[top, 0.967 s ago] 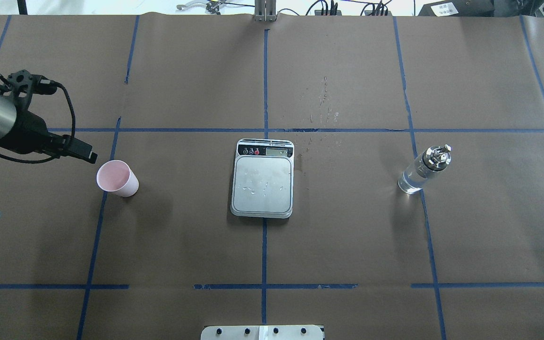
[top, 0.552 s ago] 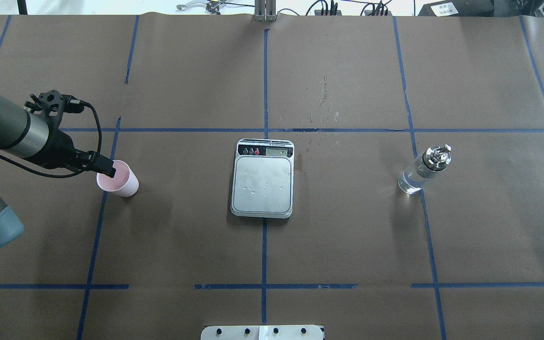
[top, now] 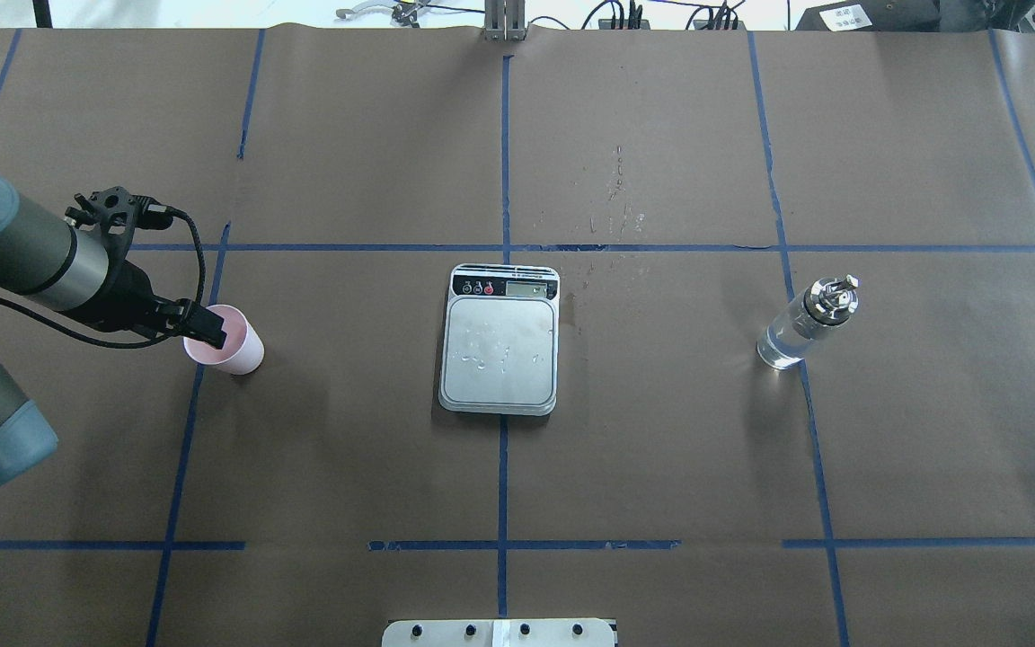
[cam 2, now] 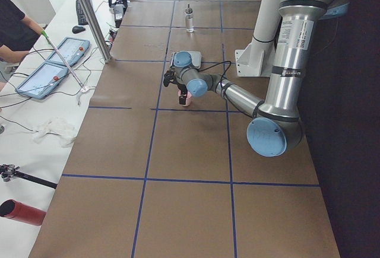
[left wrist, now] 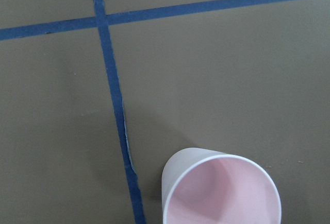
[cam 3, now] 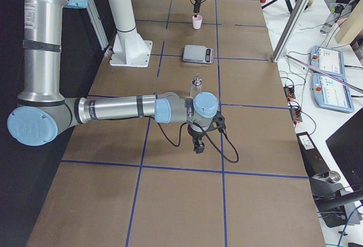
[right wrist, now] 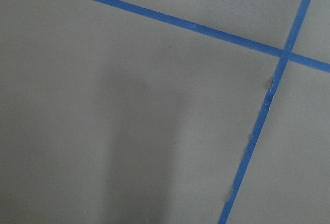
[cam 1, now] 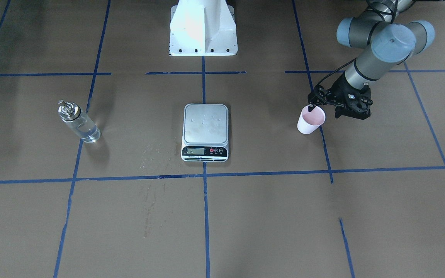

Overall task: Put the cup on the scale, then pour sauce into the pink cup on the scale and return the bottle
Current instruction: 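Reach the left gripper down to the pink cup and grasp it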

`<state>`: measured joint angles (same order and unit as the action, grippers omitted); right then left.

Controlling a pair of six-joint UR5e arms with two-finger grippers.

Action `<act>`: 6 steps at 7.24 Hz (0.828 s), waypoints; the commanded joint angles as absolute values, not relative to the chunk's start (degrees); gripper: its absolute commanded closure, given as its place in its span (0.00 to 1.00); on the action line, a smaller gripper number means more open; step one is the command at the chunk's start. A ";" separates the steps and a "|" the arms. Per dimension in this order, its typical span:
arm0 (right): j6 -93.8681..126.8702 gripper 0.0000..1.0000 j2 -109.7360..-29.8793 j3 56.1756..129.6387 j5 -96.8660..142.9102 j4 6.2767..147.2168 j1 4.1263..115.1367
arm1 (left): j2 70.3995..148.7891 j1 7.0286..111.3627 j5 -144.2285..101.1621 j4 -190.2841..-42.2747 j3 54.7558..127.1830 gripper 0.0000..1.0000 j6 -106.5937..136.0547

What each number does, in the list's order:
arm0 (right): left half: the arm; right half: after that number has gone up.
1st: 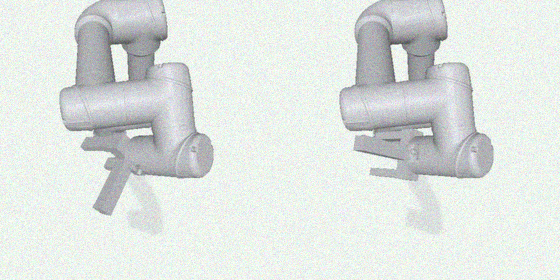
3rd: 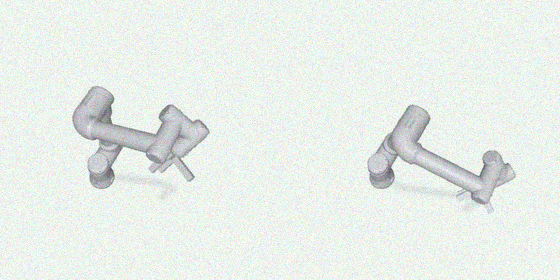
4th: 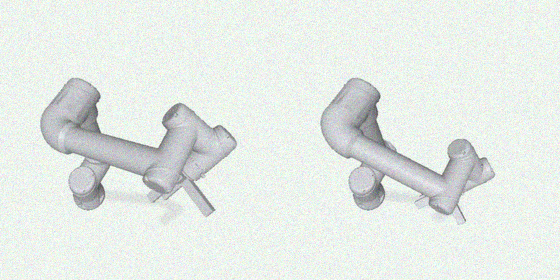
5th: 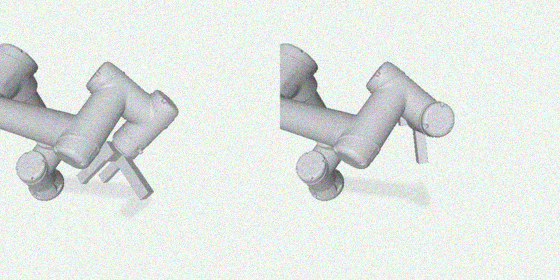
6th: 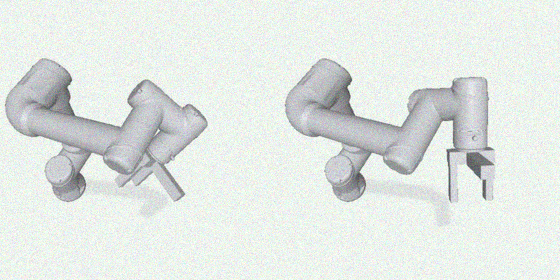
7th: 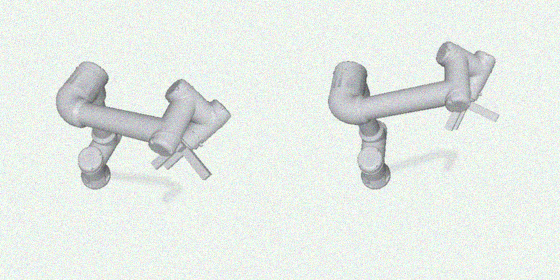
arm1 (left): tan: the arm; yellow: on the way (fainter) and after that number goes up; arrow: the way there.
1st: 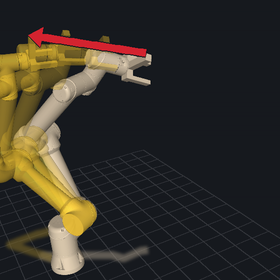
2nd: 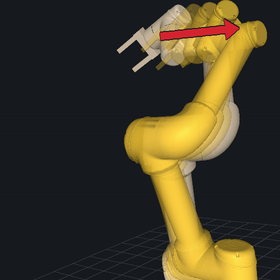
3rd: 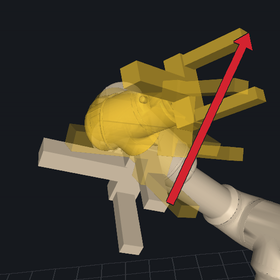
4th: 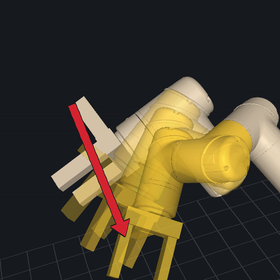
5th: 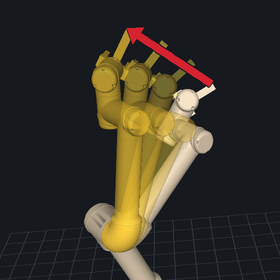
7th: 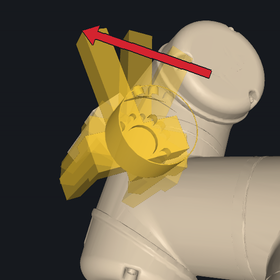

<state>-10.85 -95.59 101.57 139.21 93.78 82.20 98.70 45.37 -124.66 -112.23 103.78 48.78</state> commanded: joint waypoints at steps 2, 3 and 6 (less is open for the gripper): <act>-10.81 0.00 -95.62 101.34 139.13 93.78 82.26 | 100.37 45.26 -124.72 -112.32 100.64 0.07 48.78; -10.81 0.00 -95.62 101.16 139.22 93.78 82.18 | 100.37 45.18 -124.72 -112.50 99.85 0.19 48.69; -10.81 0.00 -95.62 101.16 139.22 93.78 82.18 | 100.37 45.17 -125.42 -110.32 100.63 1.00 54.97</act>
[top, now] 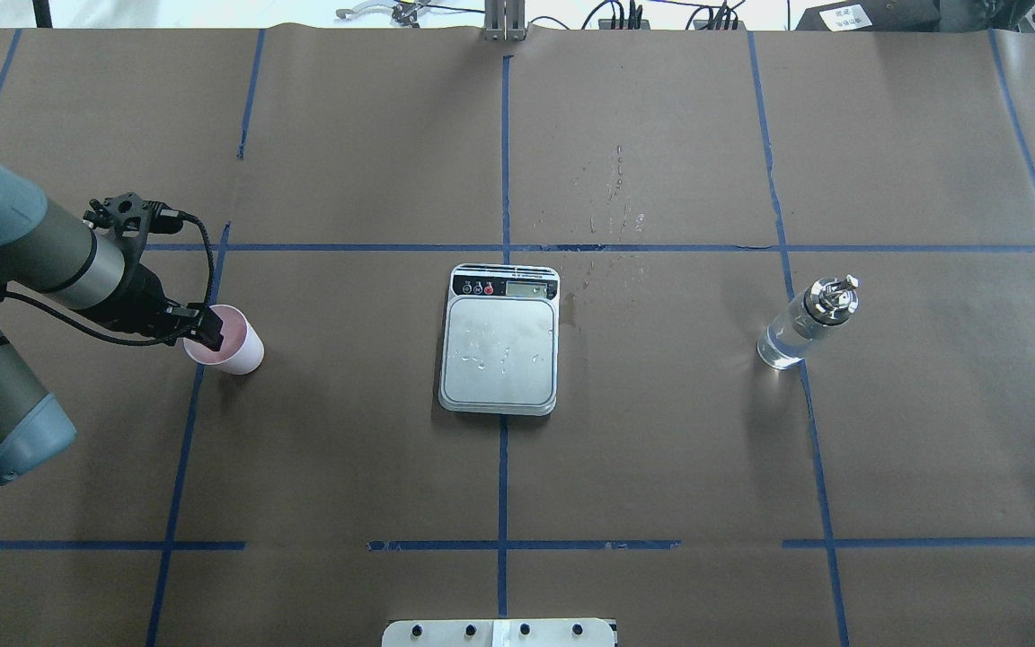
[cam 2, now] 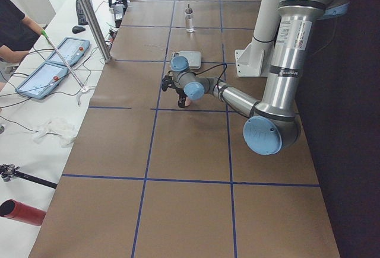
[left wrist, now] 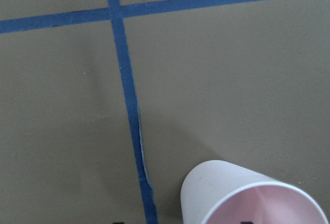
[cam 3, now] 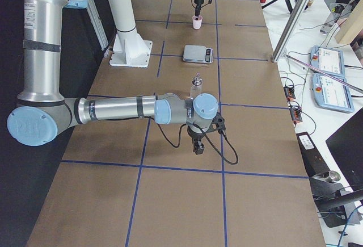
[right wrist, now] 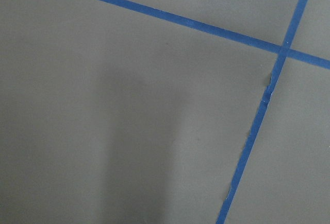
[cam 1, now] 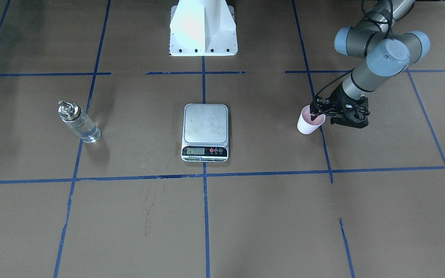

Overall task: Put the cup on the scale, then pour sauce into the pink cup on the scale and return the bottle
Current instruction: 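Reach the left gripper down to the pink cup and grasp it, then carry the pink cup with the left gripper onto the scale and release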

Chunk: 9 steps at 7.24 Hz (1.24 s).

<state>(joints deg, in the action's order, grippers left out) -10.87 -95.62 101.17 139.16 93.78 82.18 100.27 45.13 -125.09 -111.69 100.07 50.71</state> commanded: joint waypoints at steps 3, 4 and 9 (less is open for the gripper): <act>-10.81 0.00 -95.62 101.16 139.22 93.78 82.18 | 108.14 45.18 -125.33 -98.70 106.60 1.00 63.98; -10.81 0.00 -95.54 101.16 139.22 93.78 82.18 | 115.94 45.09 -125.16 -89.74 106.52 1.00 64.42; -9.76 0.00 -94.92 101.87 139.66 87.13 80.95 | 136.74 34.37 -118.92 -92.62 90.13 1.00 81.21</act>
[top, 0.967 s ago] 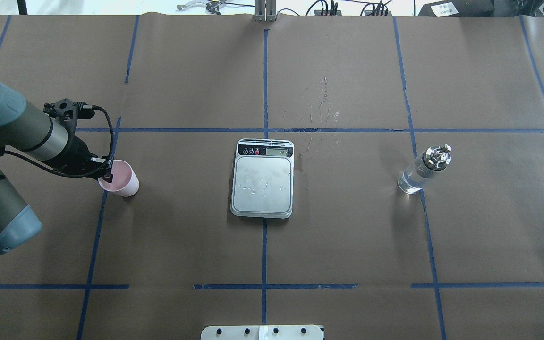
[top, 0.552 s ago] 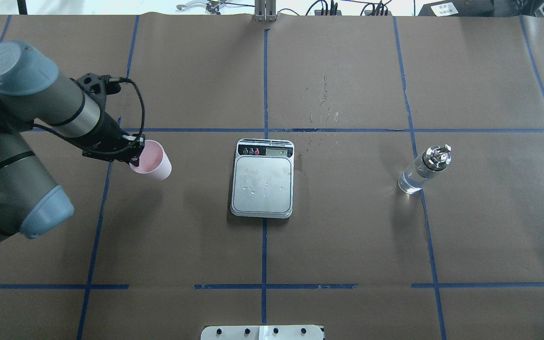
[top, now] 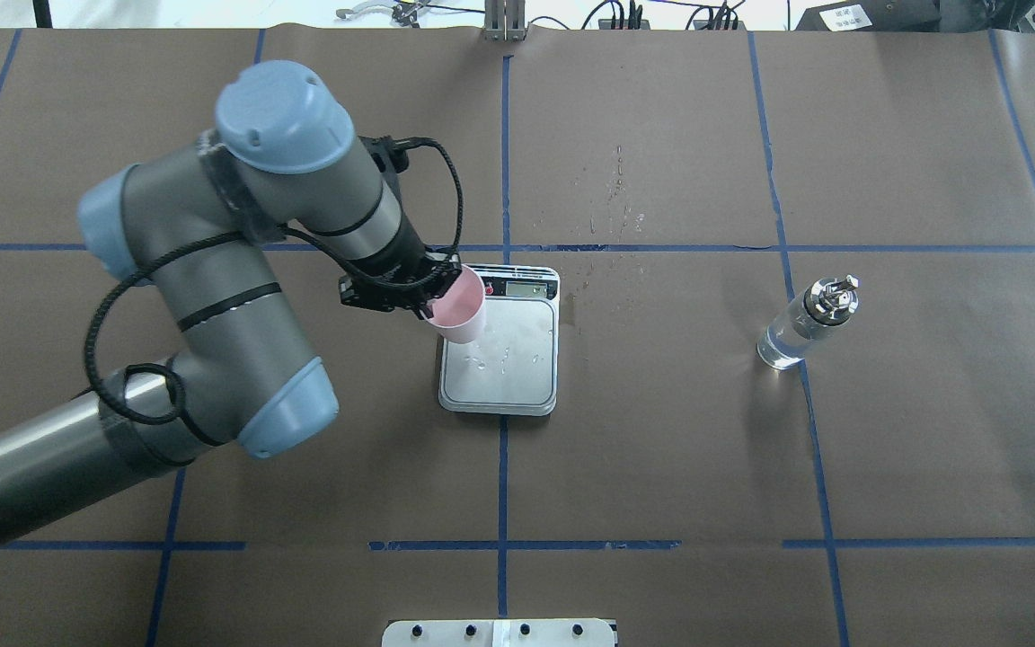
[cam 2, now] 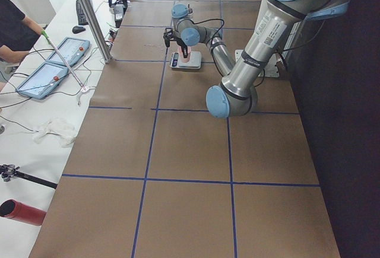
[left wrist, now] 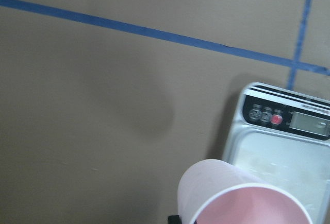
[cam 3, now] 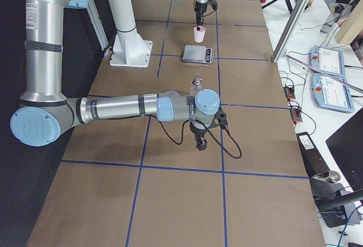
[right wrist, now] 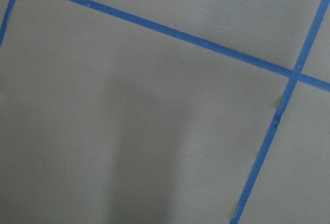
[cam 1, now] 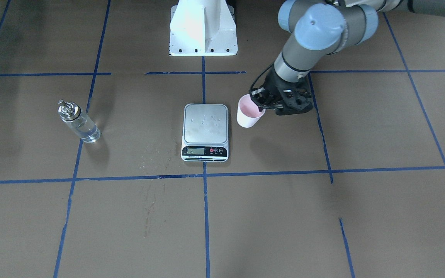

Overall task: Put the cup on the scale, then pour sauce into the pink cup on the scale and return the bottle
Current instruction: 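Carry the pink cup with the left gripper onto the scale and release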

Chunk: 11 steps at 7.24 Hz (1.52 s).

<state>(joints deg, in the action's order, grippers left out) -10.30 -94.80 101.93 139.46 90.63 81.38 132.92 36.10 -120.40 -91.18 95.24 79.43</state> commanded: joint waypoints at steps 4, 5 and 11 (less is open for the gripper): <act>-9.93 0.00 -95.01 102.13 140.71 86.75 80.60 | 136.23 33.22 -118.74 -94.83 89.21 1.00 82.44; -9.93 0.00 -95.01 102.13 142.11 86.57 80.51 | 136.14 33.22 -118.65 -94.83 89.21 0.96 82.35; 8.89 0.00 -93.78 106.69 145.12 76.53 75.07 | 135.09 33.57 -119.09 -94.83 92.89 0.62 82.35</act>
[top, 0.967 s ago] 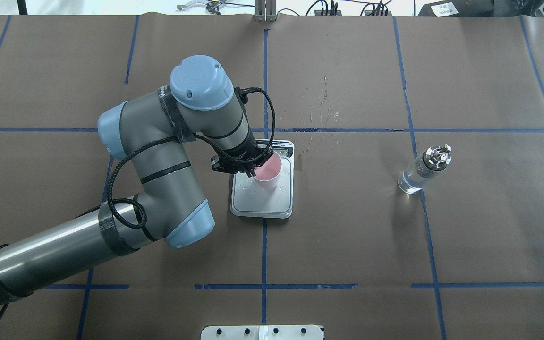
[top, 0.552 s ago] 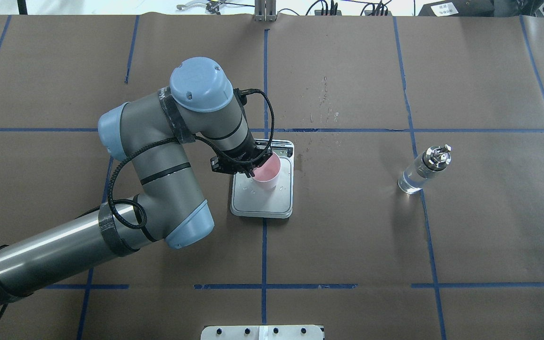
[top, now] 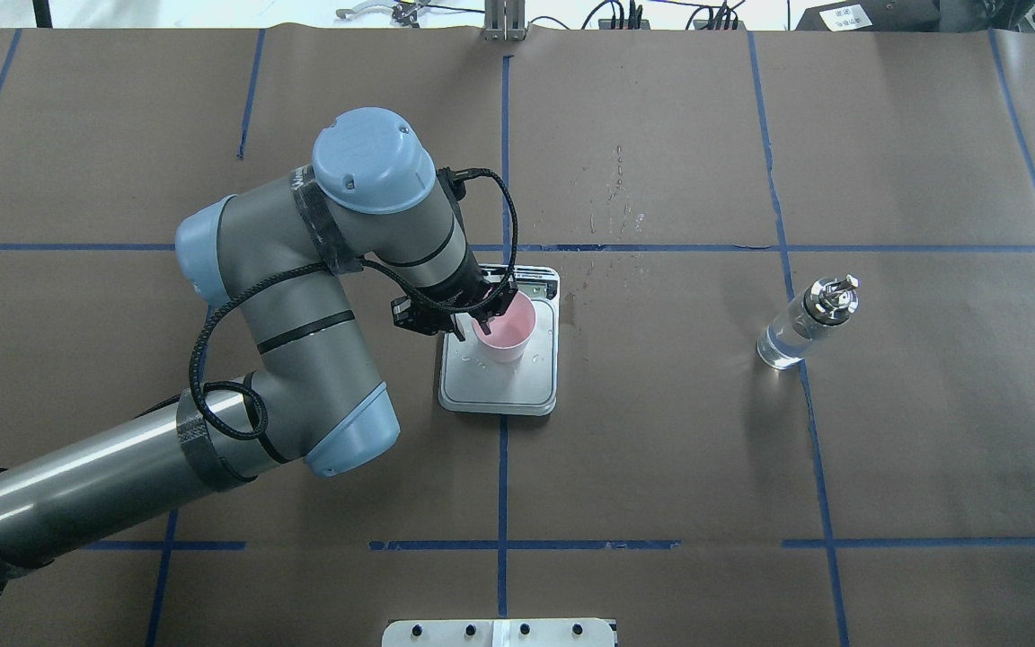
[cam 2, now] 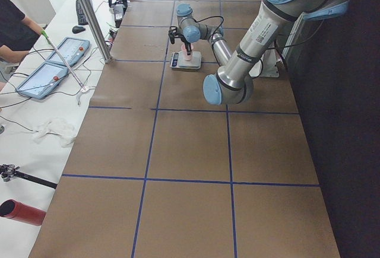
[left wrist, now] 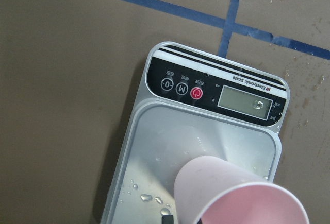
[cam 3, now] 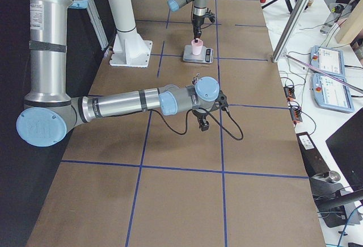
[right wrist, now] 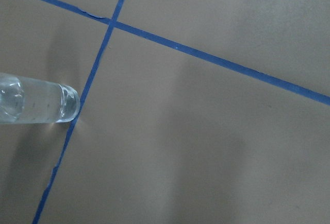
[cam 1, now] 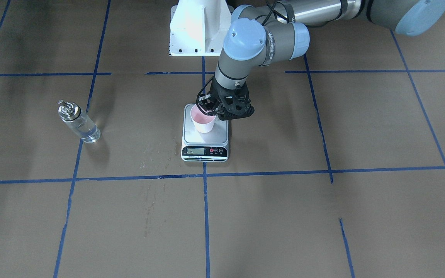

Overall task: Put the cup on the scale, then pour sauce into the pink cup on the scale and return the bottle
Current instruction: 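Carry the pink cup with the left gripper onto the scale and release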

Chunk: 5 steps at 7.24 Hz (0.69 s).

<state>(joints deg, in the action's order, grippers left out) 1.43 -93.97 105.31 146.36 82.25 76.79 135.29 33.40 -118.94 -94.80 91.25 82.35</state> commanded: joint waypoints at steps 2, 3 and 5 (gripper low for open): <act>36.09 0.00 -94.74 108.27 138.39 57.23 68.16 | 132.03 33.92 -119.00 -94.75 97.54 0.62 82.27; 44.91 0.00 -95.96 111.24 131.99 52.61 62.81 | 131.58 34.71 -118.92 -94.83 97.82 0.61 82.27; 47.55 0.00 -101.48 121.51 121.67 52.65 54.43 | 131.57 34.80 -118.92 -94.92 97.74 0.61 82.09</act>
<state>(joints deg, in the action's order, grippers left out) 44.96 -97.91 115.92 127.29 53.64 59.06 131.70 34.68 -118.93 -94.88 97.66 82.15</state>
